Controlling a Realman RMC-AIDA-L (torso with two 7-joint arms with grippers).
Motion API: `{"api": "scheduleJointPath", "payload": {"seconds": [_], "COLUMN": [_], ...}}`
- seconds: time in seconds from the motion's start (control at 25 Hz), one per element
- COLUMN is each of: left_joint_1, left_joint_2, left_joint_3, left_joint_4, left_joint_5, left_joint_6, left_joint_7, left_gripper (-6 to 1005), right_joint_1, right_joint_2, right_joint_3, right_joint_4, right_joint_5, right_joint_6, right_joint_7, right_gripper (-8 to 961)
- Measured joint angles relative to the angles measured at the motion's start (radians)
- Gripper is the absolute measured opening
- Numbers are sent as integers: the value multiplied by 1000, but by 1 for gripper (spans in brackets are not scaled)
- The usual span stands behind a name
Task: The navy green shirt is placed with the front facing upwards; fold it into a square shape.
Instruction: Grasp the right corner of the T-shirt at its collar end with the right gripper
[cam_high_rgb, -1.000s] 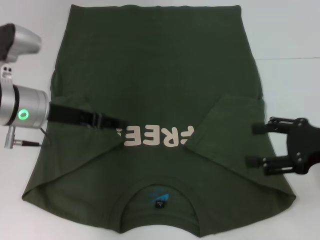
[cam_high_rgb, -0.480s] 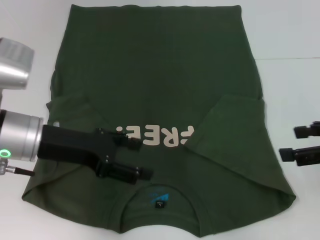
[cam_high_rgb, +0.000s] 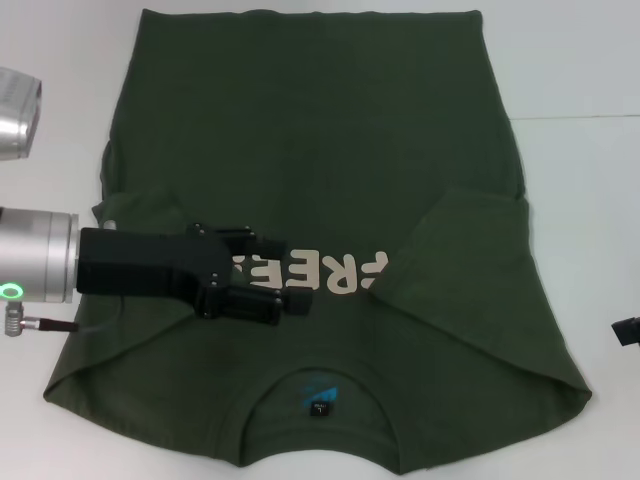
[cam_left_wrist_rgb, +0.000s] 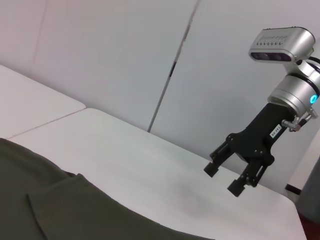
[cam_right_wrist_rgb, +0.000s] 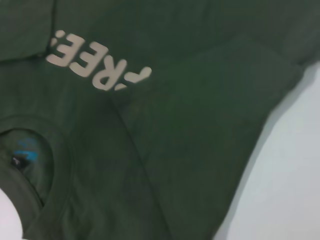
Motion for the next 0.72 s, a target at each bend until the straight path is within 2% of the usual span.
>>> {"api": "scheduleJointPath", "payload": {"seconds": [0.24, 0.36, 0.72], "left_joint_1": [-3, 1, 4], "left_joint_2": [-2, -4, -8], "left_joint_3": [0, 0, 0], "left_joint_4": [-18, -20, -21], "left_joint_5": [-1, -4, -9], "left_joint_6": [-11, -11, -26], "left_joint_7": [4, 6, 16], "left_gripper": [928, 926, 920], "right_joint_1": [47, 66, 91], "right_joint_2": [-2, -3, -4], "right_joint_3": [-2, -2, 4], "right_joint_4": [104, 201, 351], "right_joint_5": [-47, -59, -64], "right_joint_6": [16, 52, 140], "right_joint_7": [92, 124, 131], "right_gripper": [911, 911, 909]}}
